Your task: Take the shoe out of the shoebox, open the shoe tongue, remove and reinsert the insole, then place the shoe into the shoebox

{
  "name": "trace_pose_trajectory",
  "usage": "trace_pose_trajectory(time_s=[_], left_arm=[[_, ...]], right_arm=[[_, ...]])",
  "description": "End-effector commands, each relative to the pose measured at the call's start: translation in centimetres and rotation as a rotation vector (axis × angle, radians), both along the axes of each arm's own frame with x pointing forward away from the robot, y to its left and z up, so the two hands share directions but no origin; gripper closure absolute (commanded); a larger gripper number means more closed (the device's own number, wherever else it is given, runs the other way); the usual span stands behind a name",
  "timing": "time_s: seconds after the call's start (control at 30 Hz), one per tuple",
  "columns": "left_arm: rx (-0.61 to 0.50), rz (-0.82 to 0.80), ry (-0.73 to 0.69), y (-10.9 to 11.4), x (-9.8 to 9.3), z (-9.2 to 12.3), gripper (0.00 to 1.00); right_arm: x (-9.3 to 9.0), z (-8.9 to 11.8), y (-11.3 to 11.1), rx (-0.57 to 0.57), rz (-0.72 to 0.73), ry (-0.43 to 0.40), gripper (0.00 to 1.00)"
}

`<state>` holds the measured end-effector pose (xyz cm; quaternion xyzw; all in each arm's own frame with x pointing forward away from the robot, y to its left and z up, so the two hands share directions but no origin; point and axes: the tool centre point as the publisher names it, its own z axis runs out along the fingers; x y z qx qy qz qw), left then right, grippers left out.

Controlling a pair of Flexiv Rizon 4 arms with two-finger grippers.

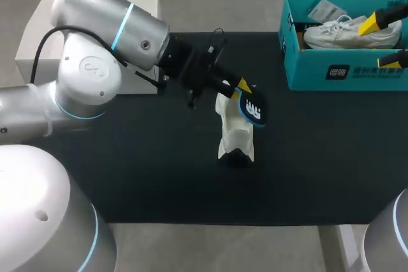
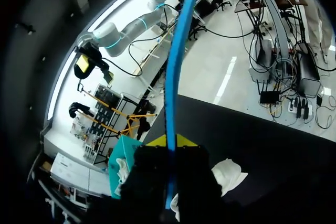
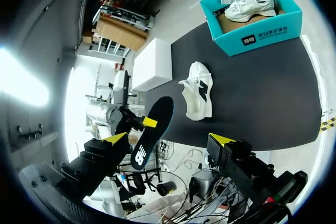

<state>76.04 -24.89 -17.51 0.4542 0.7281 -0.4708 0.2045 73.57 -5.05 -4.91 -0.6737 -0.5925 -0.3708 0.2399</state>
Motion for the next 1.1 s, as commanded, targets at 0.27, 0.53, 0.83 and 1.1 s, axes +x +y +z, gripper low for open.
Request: trace_pose_trajectory(time_s=[0.27,0.53,0.83,1.1], left_arm=[[-0.041,0.119,0.05,0.1,-2.4,-4.2,1.0],[-0.053,0.175,0.063,-1.3,-1.6,-6.6,1.0],[-0.105,0.239,0.144,-2.4,-0.1,-8.7,1.0],[-0.097,0.236,0.154,-2.3,0.6,-10.2,1.0]], right_arm=[[0.2,0.0,0.1,-0.002,0.001,0.004,0.0],[0.2,0.0,0.1,-0.002,0.001,0.004,0.0],[0.2,0.0,0.1,-0.002,0.001,0.004,0.0],[0.2,0.0,0.1,-0.002,0.001,0.004,0.0]])
